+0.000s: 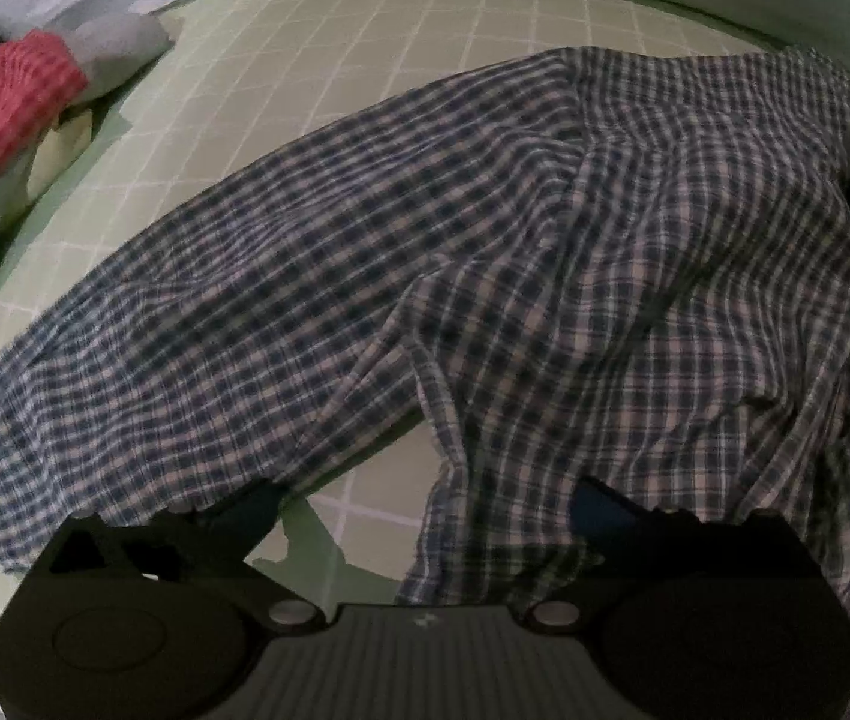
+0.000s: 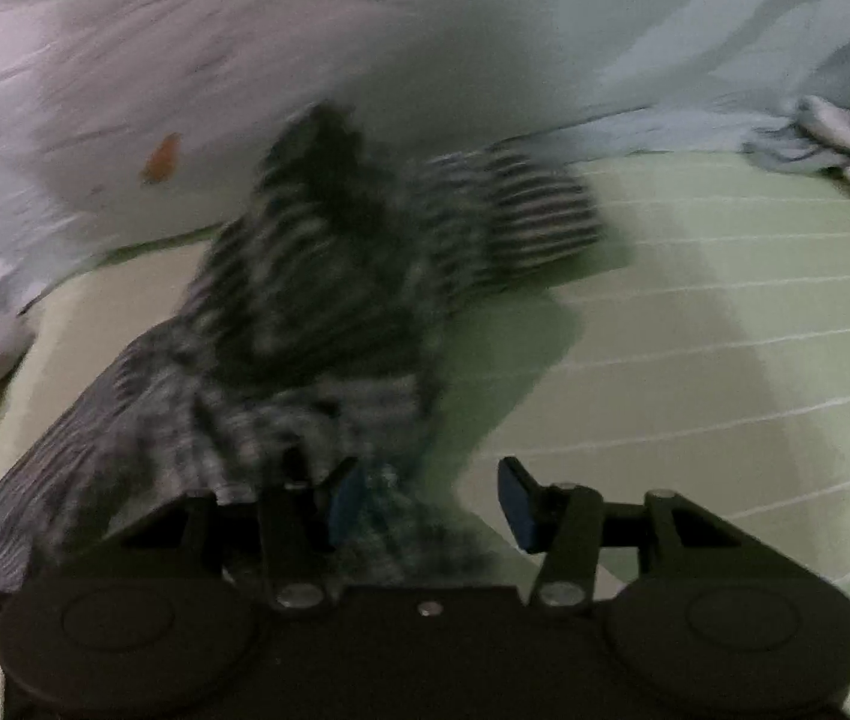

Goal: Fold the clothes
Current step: 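Hold the shirt body with the left gripper while the right gripper lifts a sleeve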

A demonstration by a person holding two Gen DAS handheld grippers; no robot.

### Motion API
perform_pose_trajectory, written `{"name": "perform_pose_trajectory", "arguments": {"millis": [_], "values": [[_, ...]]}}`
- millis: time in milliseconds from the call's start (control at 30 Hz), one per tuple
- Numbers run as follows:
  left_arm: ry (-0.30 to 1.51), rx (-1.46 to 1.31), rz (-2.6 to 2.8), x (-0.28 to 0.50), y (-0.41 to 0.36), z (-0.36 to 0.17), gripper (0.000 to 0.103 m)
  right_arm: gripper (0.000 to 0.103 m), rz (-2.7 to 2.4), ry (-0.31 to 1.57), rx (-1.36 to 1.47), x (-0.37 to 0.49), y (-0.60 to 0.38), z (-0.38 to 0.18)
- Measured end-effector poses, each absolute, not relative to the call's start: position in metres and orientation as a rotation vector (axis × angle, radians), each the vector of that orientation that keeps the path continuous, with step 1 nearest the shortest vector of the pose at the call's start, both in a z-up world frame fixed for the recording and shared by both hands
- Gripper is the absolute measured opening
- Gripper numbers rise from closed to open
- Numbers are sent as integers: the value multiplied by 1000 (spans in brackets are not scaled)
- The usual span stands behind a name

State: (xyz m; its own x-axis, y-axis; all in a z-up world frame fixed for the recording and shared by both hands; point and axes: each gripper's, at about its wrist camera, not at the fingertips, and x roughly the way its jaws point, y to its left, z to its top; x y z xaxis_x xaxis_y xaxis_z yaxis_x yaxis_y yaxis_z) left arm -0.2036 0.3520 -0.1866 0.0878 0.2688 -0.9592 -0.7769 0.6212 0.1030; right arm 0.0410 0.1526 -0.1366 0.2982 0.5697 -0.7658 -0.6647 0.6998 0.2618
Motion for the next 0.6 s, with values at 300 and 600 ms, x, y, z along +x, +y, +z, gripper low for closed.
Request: {"name": "perform_pose_trajectory", "arguments": {"millis": [300, 600], "values": [[1247, -549, 809, -211, 359, -189, 103, 58, 879, 1033, -145, 25, 149, -144], [1235, -585, 816, -210, 359, -190, 103, 15, 836, 1024, -128, 21, 130, -148]]}}
